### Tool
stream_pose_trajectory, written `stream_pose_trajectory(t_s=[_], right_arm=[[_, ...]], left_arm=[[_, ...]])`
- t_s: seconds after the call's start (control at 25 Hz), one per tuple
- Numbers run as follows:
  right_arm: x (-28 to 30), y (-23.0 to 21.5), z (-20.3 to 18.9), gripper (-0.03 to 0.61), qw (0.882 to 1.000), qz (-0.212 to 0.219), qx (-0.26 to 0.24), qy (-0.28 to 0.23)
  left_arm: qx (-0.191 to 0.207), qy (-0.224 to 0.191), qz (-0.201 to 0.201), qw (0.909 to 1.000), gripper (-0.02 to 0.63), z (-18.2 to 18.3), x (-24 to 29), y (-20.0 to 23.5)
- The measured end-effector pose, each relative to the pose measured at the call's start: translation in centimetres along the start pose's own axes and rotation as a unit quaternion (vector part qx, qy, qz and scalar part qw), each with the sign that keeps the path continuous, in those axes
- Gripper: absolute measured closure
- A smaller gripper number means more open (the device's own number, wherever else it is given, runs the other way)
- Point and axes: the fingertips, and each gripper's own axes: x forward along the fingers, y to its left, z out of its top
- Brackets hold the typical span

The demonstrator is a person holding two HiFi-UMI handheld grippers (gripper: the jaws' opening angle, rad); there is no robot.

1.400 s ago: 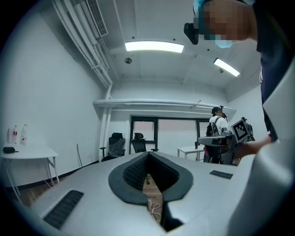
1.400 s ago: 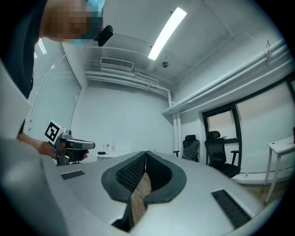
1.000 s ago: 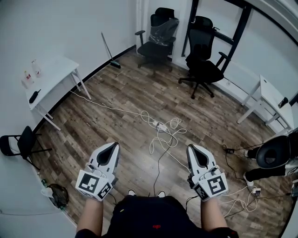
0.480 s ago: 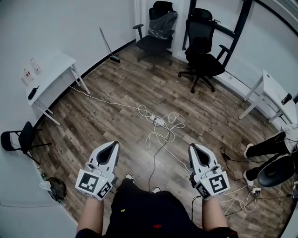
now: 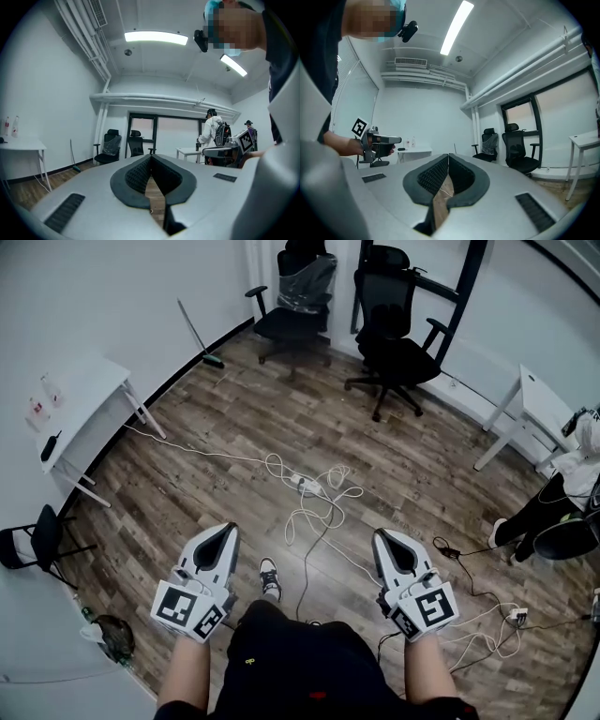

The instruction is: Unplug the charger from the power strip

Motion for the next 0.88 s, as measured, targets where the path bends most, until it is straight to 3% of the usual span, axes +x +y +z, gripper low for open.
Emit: stream_pose_trajectory(t_s=[0.28,0.88], right_arm=[[6.5,-2.3,-0.5,0.557,0.999,-0.019,-0.003,0.026],[27.6,-3.5,1.1,0.557,0.996,-0.058,-0.028,0.068]], left_arm=[[-0.009,0.005,-0.028,0.9995,0.594,0.0,6.0,5.2],[-0.017,0.039,-0.074,0.9964,0.595,0.0,17.0,25.2]])
